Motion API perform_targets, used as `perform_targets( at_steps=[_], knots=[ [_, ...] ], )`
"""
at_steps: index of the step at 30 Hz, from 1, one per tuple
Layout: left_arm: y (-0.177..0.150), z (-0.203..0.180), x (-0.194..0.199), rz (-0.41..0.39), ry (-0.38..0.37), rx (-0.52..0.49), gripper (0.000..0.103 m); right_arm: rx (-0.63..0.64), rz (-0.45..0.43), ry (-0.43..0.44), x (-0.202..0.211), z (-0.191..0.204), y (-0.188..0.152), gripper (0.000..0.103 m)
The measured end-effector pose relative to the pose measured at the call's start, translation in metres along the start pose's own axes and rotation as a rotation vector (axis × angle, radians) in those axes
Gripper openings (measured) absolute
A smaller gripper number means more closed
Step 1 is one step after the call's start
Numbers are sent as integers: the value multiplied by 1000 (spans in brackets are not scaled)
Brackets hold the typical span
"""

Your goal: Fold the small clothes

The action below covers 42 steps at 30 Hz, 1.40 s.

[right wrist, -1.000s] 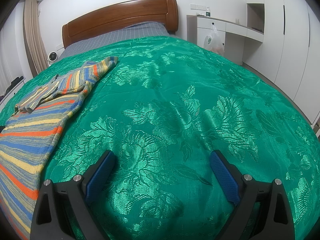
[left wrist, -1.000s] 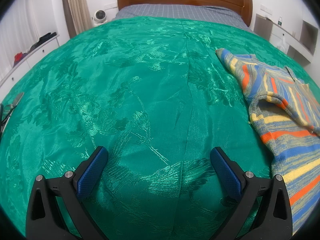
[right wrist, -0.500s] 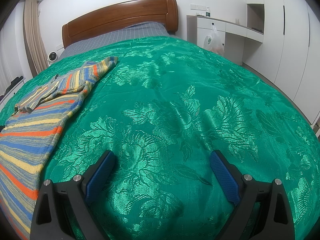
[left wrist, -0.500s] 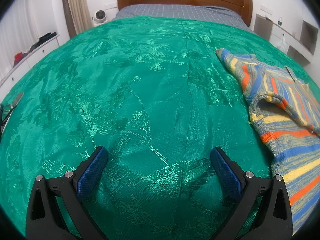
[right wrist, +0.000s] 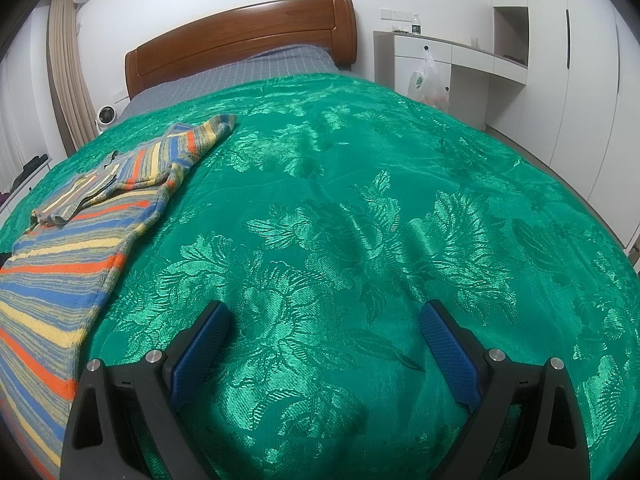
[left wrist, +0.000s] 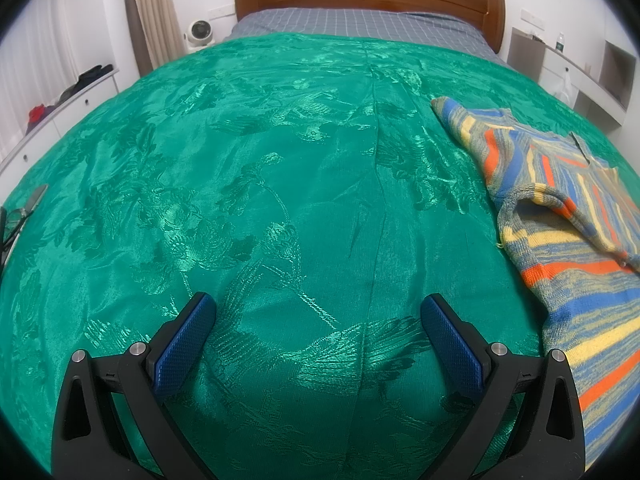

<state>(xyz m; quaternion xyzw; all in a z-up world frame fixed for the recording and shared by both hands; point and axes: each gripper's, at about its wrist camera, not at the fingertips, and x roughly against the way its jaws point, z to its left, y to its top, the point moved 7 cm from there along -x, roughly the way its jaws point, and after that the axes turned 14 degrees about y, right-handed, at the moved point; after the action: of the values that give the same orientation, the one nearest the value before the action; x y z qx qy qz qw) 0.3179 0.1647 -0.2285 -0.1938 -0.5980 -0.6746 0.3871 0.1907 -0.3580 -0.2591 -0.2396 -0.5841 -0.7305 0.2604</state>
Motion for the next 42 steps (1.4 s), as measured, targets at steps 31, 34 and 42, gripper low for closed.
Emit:
perform_targets(
  at_steps=[31,34,42],
  knots=[
    [1,2,-4,28,-33,23,103,4,3,-7,-2,3,0,97],
    [1,2,-3,52,-47,11,103,8,9,-10,-3,3,1,98],
    [-39,18,92,124,-314,34,100,-32,168,76,8,12,14,96]
  ],
)
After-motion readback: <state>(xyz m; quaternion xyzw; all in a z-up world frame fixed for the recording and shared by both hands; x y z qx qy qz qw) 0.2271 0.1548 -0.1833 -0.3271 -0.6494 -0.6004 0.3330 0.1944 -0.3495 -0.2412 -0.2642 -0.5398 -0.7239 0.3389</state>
